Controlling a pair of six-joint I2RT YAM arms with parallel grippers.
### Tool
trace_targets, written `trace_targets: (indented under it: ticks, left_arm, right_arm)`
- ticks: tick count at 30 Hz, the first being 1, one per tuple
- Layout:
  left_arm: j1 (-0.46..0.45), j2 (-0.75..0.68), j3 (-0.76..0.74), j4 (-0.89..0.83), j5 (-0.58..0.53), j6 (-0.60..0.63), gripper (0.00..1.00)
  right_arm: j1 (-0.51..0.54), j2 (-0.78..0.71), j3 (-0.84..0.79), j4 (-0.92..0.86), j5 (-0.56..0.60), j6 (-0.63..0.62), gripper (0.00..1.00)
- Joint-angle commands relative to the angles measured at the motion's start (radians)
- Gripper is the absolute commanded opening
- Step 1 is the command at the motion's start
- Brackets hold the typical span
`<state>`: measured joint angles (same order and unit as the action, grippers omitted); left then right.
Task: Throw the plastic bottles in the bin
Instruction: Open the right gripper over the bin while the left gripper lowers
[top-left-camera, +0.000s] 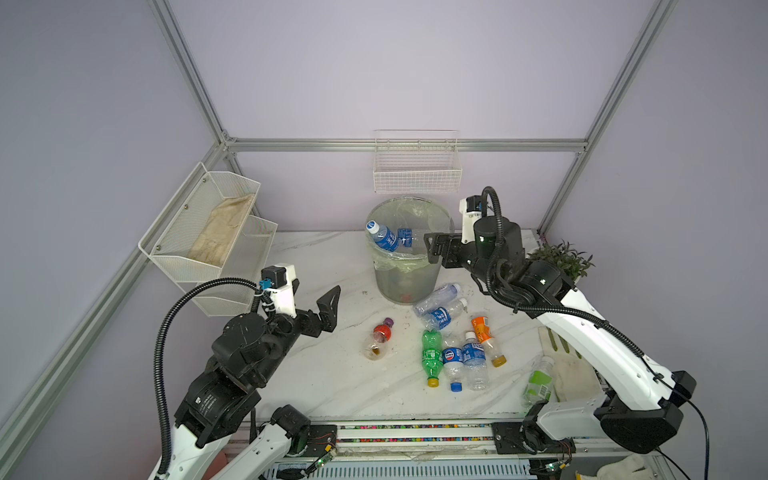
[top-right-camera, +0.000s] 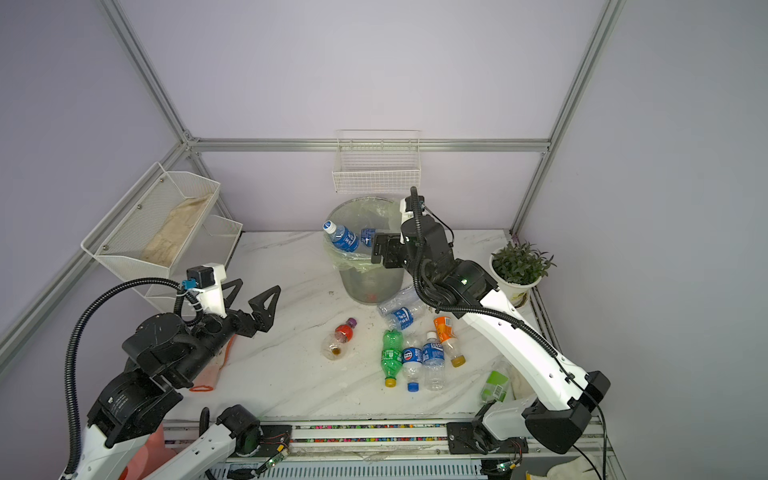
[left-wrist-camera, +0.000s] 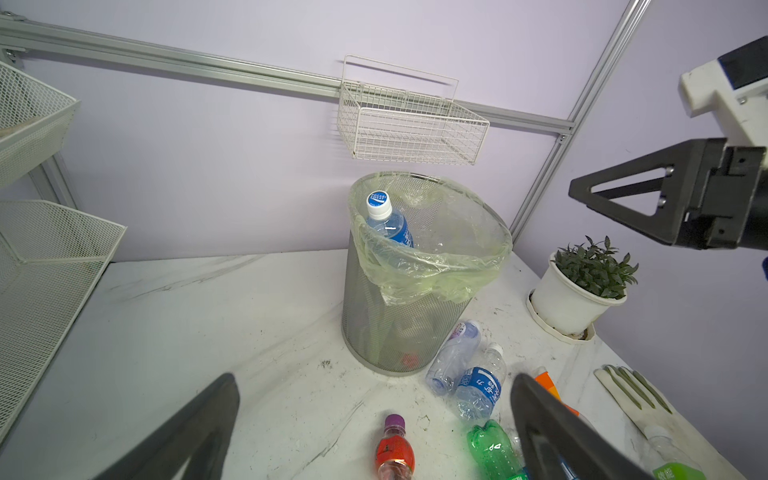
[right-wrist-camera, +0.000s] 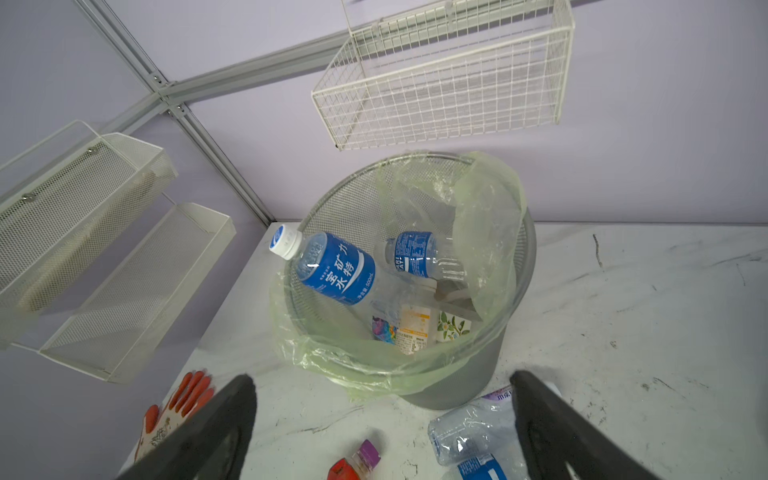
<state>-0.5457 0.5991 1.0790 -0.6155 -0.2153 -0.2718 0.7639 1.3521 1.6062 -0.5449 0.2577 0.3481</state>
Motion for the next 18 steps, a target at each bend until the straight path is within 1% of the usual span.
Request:
trace_targets:
  ticks: [1,6,11,18]
  left_arm:
    - [0.001,0.022,-0.049,0.023,0.037,-0.018,1.00]
    - [0.001,0.056,-0.100,0.023,0.081,-0.054,1.00]
    - [0.001,0.094,-0.168,0.023,0.149,-0.099,1.00]
    - [0.001,0.124,-0.259,0.033,0.179,-0.160,1.00]
  right_arm:
    - [-0.001,-0.064,-0.034,-0.016,0.026,0.037,0.97]
    - [-0.002,-0.115,-0.099,-0.027,0.047,0.064,0.97]
    - [-0.002,-0.158,-0.151,-0.032,0.061,0.084,0.97]
    - [-0.002,-0.190,-0.189,-0.033,0.073,0.100,0.97]
